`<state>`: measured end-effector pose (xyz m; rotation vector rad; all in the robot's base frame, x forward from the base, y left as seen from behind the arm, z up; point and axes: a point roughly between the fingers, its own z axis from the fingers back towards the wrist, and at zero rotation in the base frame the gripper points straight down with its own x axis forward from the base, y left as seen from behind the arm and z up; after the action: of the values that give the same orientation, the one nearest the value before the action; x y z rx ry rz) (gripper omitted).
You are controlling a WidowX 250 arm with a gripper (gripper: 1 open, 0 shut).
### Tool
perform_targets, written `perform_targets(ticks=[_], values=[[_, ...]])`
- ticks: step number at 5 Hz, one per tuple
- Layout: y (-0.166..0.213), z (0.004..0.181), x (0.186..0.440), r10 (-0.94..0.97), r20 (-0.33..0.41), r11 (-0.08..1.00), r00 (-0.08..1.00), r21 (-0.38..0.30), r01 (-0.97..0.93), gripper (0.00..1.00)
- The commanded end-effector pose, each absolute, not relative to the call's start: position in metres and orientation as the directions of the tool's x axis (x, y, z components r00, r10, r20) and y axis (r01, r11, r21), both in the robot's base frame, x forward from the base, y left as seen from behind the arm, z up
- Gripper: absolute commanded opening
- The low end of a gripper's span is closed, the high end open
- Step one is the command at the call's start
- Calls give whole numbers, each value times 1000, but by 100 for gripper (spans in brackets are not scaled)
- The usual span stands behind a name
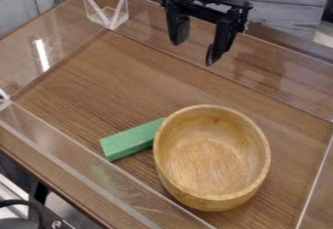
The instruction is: Put the green block in the brown bowl
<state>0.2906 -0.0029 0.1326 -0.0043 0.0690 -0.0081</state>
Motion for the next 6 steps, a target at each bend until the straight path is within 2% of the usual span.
perform_targets(ticks=[1,2,3,4,6], values=[[11,124,264,-158,-81,987,984,-6,159,100],[29,99,217,-397,-86,917,914,-7,398,100],[39,85,191,-475,-50,879,879,29,476,100],[40,69,189,-506,-25,861,862,49,507,100],[39,51,193,-523,-4,851,852,50,523,100]])
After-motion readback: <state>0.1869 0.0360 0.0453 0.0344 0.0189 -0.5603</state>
